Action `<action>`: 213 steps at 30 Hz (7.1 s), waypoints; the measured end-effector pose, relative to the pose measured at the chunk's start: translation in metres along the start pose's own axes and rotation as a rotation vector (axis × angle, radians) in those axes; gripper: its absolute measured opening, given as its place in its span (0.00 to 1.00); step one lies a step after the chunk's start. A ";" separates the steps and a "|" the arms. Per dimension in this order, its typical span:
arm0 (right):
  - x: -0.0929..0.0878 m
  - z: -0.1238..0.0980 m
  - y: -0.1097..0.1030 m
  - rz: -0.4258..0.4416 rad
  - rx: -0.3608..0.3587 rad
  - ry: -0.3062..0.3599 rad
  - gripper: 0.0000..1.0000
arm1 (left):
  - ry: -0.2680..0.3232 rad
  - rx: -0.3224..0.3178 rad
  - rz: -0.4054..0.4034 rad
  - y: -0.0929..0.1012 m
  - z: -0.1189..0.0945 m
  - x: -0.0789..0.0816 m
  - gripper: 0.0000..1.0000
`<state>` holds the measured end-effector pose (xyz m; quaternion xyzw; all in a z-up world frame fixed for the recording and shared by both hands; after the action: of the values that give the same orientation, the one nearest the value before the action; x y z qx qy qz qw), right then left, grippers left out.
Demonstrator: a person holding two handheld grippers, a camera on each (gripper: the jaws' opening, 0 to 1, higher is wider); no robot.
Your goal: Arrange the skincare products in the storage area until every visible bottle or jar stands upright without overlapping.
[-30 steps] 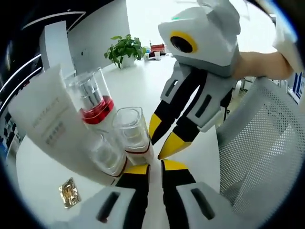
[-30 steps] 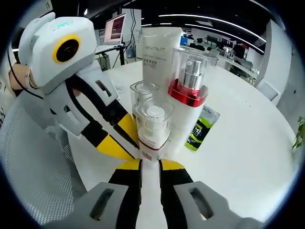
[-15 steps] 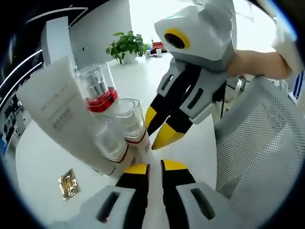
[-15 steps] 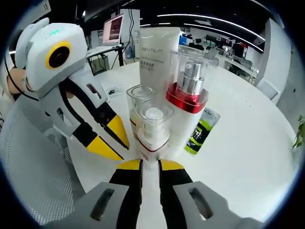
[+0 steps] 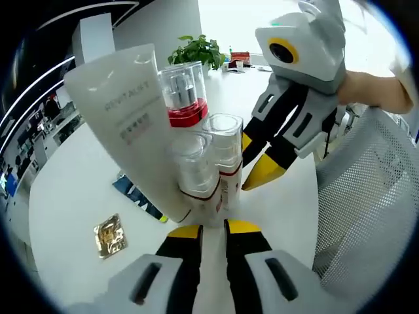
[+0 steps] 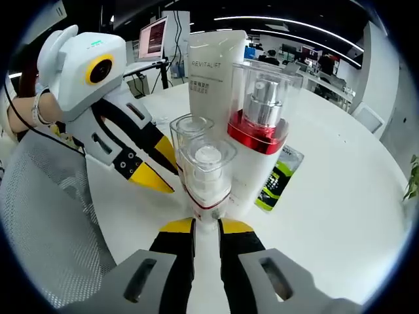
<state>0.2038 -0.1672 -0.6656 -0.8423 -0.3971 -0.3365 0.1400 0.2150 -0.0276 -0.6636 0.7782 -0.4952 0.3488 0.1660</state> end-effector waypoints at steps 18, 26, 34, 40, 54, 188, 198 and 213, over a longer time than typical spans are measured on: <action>0.000 0.009 0.000 0.018 0.000 -0.010 0.16 | 0.006 -0.003 0.015 -0.002 0.004 0.002 0.09; 0.001 0.007 0.003 0.043 -0.007 0.003 0.16 | 0.007 -0.011 0.016 -0.002 0.006 0.003 0.09; 0.001 0.009 0.006 0.049 -0.010 0.004 0.16 | 0.006 -0.015 0.020 -0.002 0.007 0.003 0.10; 0.002 0.010 0.008 0.053 -0.011 0.007 0.16 | 0.003 -0.015 0.024 -0.002 0.008 0.003 0.09; 0.000 0.009 0.006 0.047 -0.003 -0.001 0.17 | 0.007 -0.015 0.024 -0.002 0.008 0.003 0.10; 0.023 -0.082 -0.029 0.034 -0.149 0.038 0.96 | 0.027 0.309 -0.256 -0.013 -0.167 -0.059 0.96; 0.020 -0.076 -0.010 0.044 -0.136 0.015 0.93 | 0.012 0.307 -0.232 -0.031 -0.154 -0.051 0.90; 0.019 -0.064 0.021 0.021 -0.089 -0.024 0.72 | 0.034 0.275 -0.159 -0.061 -0.122 -0.030 0.59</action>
<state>0.1993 -0.2017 -0.6053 -0.8559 -0.3744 -0.3422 0.1014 0.2153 0.0936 -0.5932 0.8244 -0.3765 0.4122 0.0933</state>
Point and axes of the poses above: the point that each gripper's makers call its tool centre point, and the gripper's own axes: z roughly forward along the fingers, y roughly to its right, x roughly out of its top, the point moved 8 cm from there along -z, roughly backward along the fingers, and after that the axes turned 3 degrees about -y, right-handed, at the moved point
